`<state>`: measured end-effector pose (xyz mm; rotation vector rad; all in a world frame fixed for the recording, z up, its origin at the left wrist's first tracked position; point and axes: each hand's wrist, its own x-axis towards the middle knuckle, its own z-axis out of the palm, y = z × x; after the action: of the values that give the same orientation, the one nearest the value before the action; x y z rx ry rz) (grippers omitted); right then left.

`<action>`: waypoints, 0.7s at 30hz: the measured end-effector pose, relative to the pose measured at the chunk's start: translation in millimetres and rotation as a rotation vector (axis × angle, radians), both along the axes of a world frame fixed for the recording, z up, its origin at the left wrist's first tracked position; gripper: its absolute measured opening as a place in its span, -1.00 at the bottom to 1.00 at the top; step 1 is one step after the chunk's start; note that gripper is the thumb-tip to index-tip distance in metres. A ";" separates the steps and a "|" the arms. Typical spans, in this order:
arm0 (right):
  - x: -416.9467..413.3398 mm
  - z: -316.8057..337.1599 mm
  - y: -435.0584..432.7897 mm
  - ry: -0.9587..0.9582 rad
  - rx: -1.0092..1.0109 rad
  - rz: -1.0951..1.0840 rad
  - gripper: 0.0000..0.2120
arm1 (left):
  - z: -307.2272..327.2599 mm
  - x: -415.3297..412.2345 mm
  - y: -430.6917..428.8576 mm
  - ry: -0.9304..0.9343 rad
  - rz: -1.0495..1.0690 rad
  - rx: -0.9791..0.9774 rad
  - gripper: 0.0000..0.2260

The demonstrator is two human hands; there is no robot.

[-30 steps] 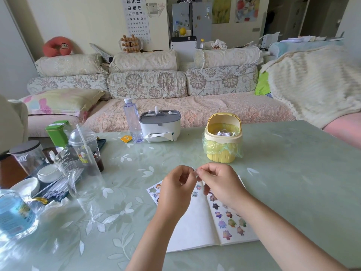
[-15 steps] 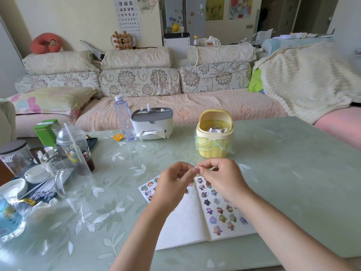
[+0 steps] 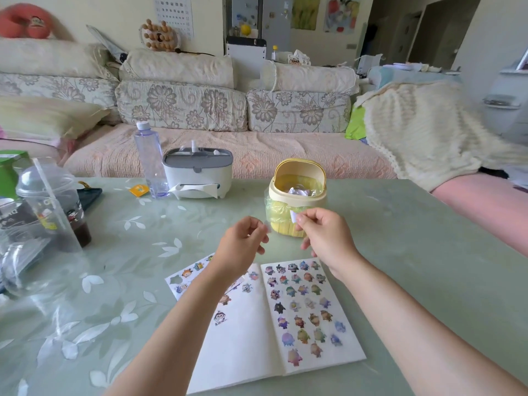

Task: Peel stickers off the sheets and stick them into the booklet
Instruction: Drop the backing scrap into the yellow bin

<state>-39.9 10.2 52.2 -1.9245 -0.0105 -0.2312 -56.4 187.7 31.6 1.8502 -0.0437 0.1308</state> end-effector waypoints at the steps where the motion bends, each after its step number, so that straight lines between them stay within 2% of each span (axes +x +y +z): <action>1: 10.2 2.7 -0.6 -0.038 -0.061 -0.023 -0.86 | -2.4 2.9 3.4 -0.001 0.011 0.006 -0.83; 5: 54.7 23.9 3.4 -0.195 -0.339 -0.239 -0.88 | -7.9 4.4 15.4 -0.011 0.028 0.060 -0.82; 8: 88.0 34.7 7.4 -0.222 -0.517 -0.296 -0.93 | -13.6 2.3 26.6 0.004 0.028 0.123 -0.84; 13: 110.2 35.5 13.9 -0.177 -0.626 -0.172 -0.82 | -20.8 -1.6 46.7 0.087 0.067 0.120 -0.84; 16: 92.5 34.8 26.3 -0.272 -0.627 -0.081 -0.83 | -19.5 -3.3 52.1 0.117 0.080 0.019 -0.82; 21: 33.4 23.8 46.3 -0.407 -0.560 0.199 -0.81 | -10.3 -17.3 54.6 0.174 0.074 -0.163 -0.82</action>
<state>-6.6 56.4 76.0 -2.3752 -0.5893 -0.5242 -73.7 242.3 21.3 1.6940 0.1523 0.0240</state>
